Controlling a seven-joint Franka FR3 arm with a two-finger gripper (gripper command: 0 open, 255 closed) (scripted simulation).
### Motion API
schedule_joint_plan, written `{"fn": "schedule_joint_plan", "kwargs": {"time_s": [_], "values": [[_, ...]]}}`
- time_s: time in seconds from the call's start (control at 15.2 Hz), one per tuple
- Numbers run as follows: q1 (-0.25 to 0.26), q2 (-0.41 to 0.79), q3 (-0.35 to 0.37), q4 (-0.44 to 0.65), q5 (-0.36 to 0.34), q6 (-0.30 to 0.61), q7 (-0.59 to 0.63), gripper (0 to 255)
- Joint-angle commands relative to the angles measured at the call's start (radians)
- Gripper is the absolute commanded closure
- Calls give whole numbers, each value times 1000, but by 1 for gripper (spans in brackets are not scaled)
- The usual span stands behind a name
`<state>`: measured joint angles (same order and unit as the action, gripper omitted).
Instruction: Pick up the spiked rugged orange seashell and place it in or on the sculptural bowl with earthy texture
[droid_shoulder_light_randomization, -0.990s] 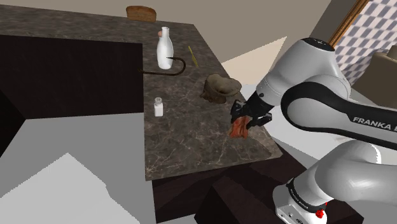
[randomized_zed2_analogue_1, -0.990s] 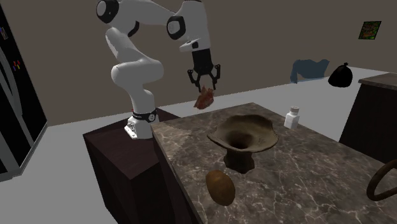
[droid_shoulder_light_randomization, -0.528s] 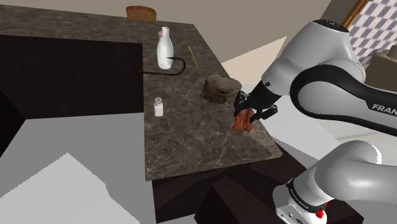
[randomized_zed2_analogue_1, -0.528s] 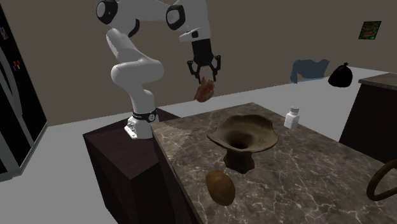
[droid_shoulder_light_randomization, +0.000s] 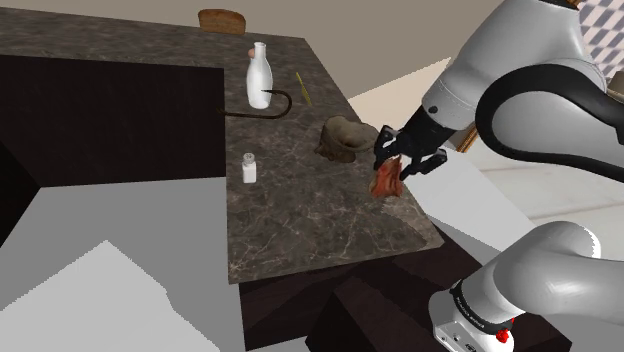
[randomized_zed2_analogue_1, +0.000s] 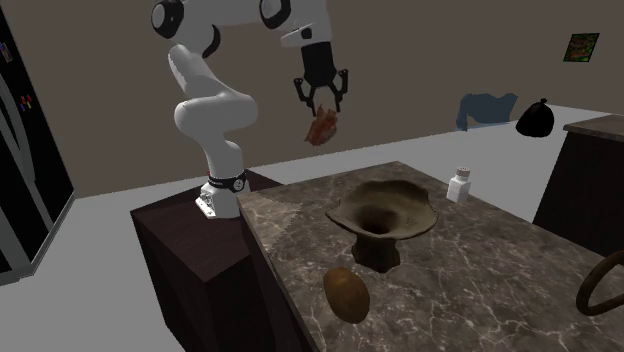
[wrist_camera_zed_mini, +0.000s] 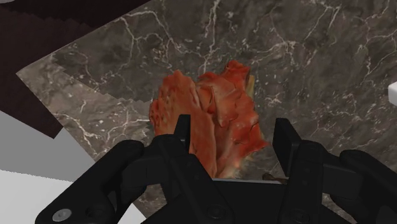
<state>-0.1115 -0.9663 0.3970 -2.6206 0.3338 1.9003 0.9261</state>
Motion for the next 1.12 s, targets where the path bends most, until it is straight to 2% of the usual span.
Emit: {"fn": "schedule_joint_plan", "kwargs": {"time_s": [0.0,0.59,1.06], "values": [[-5,4,-7,29,-8,-25,1,255],[-22,26,-36,154,-38,-127,7,255],[-113,277,-66,296,-102,-27,-70,255]]}}
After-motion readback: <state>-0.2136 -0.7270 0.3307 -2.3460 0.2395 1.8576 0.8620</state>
